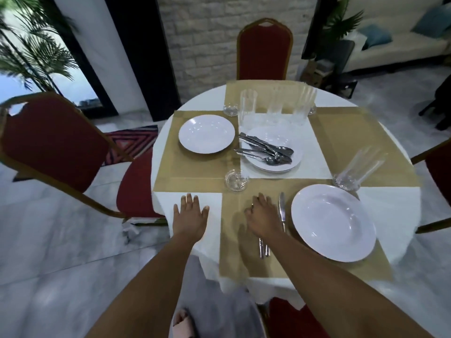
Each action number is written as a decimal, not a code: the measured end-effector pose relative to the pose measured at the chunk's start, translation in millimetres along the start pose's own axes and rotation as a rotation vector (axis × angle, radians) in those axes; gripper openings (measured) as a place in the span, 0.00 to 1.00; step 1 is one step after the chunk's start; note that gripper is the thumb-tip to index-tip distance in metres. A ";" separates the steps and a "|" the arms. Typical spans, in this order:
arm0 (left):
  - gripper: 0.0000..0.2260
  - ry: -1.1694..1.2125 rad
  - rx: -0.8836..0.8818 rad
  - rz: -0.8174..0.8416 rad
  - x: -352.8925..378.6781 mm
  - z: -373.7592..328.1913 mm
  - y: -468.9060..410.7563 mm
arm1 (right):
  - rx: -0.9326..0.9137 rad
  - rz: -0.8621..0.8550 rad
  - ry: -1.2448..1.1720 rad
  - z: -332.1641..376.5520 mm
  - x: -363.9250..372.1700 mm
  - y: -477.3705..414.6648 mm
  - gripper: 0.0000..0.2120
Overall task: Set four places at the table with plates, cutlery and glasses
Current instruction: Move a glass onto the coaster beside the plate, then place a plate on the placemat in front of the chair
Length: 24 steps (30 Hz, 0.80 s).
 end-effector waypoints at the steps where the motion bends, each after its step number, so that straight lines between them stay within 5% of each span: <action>1: 0.27 -0.002 0.007 -0.003 -3.3 9.6 -6.8 | 0.010 0.014 -0.015 10.9 5.7 -6.3 0.22; 14: 0.27 0.102 0.046 0.058 -51.5 119.0 -111.4 | 0.190 -0.101 -0.137 123.8 43.1 -77.1 0.27; 24: 0.28 0.101 0.140 0.077 -89.7 116.7 -190.3 | 0.333 -0.328 -0.443 149.0 20.8 -155.6 0.32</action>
Point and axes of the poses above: each hand's wrist, its own y-axis away from the middle knuckle, its own x-axis out of the palm, z = x × y, the point moved 7 cm from there along -y, towards the middle knuckle, and after that the axes turned 8 degrees about -x, right-handed, at the moved point
